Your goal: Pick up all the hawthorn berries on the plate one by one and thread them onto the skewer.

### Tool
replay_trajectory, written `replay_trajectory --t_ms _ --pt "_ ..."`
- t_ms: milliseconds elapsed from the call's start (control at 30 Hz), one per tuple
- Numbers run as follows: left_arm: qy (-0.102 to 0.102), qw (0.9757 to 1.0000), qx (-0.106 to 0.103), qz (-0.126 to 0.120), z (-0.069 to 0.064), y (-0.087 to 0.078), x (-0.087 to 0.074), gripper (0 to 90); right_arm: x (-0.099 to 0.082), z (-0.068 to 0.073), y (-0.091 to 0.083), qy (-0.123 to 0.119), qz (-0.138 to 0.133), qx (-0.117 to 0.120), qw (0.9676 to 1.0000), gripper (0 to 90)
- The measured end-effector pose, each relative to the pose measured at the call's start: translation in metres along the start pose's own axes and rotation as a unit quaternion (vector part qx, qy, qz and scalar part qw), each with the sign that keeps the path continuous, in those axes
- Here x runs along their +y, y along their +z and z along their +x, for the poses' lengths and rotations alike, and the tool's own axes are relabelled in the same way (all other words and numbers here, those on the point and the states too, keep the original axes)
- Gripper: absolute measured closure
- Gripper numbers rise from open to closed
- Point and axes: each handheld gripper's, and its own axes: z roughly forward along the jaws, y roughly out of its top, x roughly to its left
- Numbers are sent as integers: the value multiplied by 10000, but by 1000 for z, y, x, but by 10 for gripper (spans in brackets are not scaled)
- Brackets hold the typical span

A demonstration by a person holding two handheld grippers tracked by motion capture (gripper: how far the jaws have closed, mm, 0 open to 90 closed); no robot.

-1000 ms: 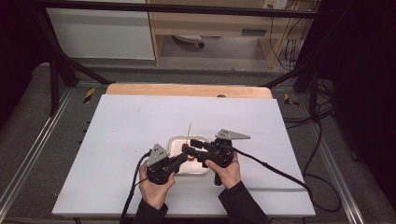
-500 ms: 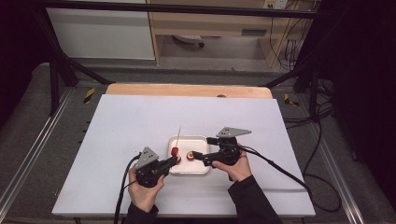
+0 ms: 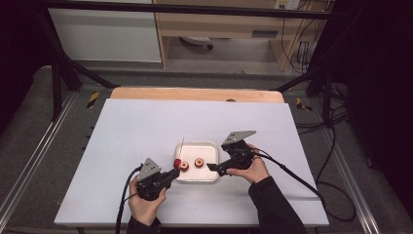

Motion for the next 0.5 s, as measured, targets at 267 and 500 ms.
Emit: replay_trajectory --t_ms 267,500 --pt "-22 10000 -9 58 3 -3 -2 887 3 -3 5 -282 415 -48 9987 92" --pt "-92 9999 -25 128 6 -4 -4 887 16 -4 17 -466 874 50 9951 123"
